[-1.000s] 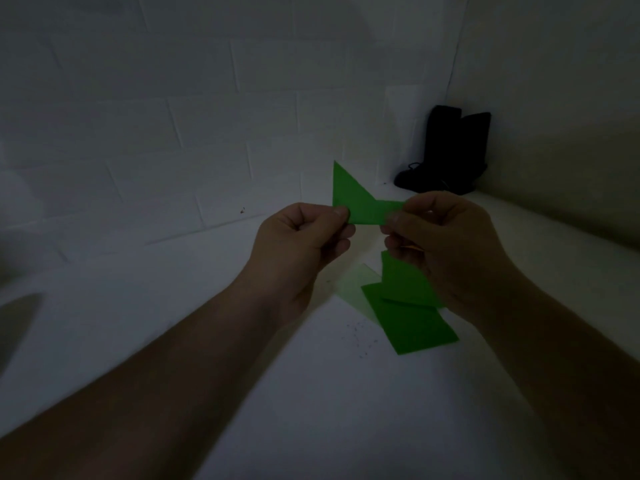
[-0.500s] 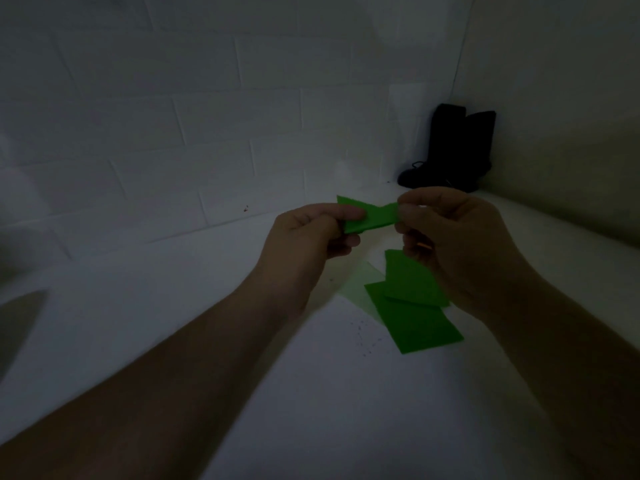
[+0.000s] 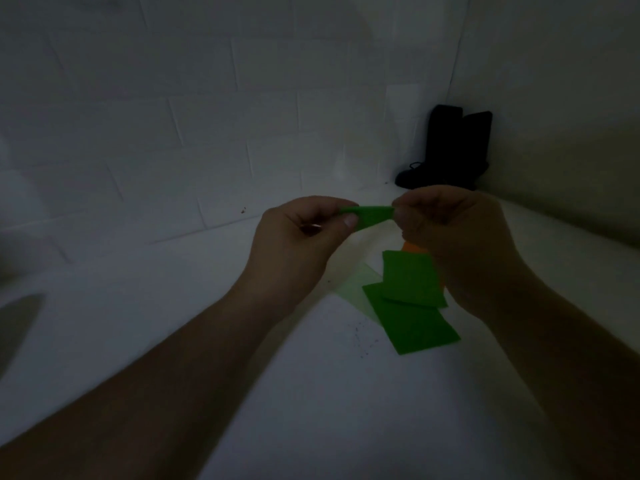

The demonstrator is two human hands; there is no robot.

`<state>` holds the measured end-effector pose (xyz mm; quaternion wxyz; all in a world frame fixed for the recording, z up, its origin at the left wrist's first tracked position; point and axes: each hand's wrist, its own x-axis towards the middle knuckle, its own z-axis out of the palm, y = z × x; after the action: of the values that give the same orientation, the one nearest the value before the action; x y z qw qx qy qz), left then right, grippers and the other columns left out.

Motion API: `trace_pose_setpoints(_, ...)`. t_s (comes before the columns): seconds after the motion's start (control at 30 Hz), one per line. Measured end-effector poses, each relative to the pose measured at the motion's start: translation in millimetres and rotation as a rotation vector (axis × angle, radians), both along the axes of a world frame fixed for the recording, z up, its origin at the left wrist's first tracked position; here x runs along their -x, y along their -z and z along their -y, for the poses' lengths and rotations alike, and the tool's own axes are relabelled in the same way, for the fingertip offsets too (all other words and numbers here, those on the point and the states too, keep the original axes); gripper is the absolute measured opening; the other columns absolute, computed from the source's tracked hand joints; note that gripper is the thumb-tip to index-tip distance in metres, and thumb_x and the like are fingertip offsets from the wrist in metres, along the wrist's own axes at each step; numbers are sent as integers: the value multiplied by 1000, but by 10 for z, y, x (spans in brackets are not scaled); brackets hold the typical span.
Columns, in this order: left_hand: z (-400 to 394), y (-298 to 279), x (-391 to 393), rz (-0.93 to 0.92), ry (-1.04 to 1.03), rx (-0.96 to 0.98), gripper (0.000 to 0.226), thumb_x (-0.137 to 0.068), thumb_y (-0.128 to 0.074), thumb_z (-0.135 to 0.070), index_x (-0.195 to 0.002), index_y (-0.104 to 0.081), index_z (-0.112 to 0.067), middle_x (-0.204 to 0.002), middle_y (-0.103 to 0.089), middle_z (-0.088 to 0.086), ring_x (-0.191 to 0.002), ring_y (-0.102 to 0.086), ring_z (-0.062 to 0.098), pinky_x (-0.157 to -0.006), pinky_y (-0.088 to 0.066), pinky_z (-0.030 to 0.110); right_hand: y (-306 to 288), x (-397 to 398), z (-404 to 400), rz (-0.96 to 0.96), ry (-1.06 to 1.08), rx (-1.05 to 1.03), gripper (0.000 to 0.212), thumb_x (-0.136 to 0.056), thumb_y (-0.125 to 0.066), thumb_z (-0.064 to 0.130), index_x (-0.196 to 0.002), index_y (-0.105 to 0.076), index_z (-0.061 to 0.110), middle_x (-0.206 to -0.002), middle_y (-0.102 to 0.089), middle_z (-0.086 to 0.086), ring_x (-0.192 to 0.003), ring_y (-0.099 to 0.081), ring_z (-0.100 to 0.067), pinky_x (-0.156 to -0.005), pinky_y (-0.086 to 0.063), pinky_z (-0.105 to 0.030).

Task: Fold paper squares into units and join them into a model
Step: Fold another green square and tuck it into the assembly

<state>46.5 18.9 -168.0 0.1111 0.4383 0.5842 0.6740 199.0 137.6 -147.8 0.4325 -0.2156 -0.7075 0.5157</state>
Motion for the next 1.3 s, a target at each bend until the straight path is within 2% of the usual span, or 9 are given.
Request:
trace_pose_setpoints(0.1, 2, -10, -28, 79, 83, -31, 15, -91, -73, -4, -101, -78, -14, -85, -76, 10, -84, -72, 18, -81, -59, 29, -21, 9, 32, -51, -75, 89, 18, -86, -72, 3, -87, -72, 20, -73, -74, 5, -72, -71, -12, -76, -62, -35)
trace_pose_setpoints(0.23, -3, -4, -36, 70, 106, -14, 21, -92, -71, -1, -103, -78, -19, -71, -58, 5, -73, -58, 19, -77, -54, 33, 0, 31, 89, -71, -90, 90, 22, -83, -74, -4, -94, -69, 14, -68, -72, 5, -66, -70, -10, -68, -62, -27)
trace_pose_setpoints(0.37, 22, -8, -87, 47, 143, 7, 15, -87, -75, -12, -97, -79, -24, -88, -65, 31, -80, -66, 37, -84, -60, 48, 35, 41, 85, -52, -59, 49, 21, -81, -78, -1, -84, -72, 18, -70, -73, 0, -63, -69, -14, -63, -58, -25)
trace_pose_setpoints(0.57, -9, 39, -49, 24, 91, 21, 14, -87, -80, -16, -94, -82, -28, -87, -67, 31, -82, -67, 45, -87, -58, 61, 21, 28, 88, -26, -48, -11, 16, -82, -76, -1, -86, -75, 15, -74, -75, -3, -61, -68, -9, -61, -55, -16)
trace_pose_setpoints(0.73, -10, 34, -31, 63, 105, 48, 17, -89, -77, -8, -95, -81, -23, -83, -76, 13, -85, -73, 32, -86, -62, 45, 22, 2, 54, 86, -47, -89, 20, -84, -76, 2, -88, -77, 22, -78, -76, 6, -68, -71, -9, -64, -55, -16)
trace_pose_setpoints(0.87, -10, 32, -23, 57, 93, 78, 18, -89, -77, -11, -90, -82, -29, -90, -72, 25, -88, -69, 45, -87, -59, 56, 17, 0, 47, 125, -1, -153, 21, -83, -79, 6, -85, -76, 27, -75, -75, 14, -67, -70, -2, -63, -53, -13)
trace_pose_setpoints(0.97, -8, 21, -28, 70, 93, 87, 17, -89, -78, -10, -90, -82, -26, -93, -70, 30, -81, -67, 34, -87, -57, 57, 24, 8, 38, 126, 5, -131, 21, -83, -79, 5, -84, -76, 26, -73, -75, 13, -65, -70, -3, -62, -53, -13)
trace_pose_setpoints(1.13, 1, 31, -9, 101, 106, 126, 15, -89, -75, -5, -93, -81, -18, -90, -77, 18, -82, -72, 22, -84, -61, 37, 50, 18, 52, 149, -27, -73, 15, -85, -77, 4, -87, -76, 19, -72, -75, 8, -62, -70, -5, -59, -53, -13)
trace_pose_setpoints(1.3, -20, 33, 27, 174, 88, 138, 12, -88, -77, -5, -93, -81, -16, -89, -78, 16, -82, -73, 21, -84, -61, 35, 41, 11, 24, 194, -70, -2, 16, -88, -72, 2, -92, -76, 16, -76, -77, 4, -66, -73, -9, -62, -55, -15)
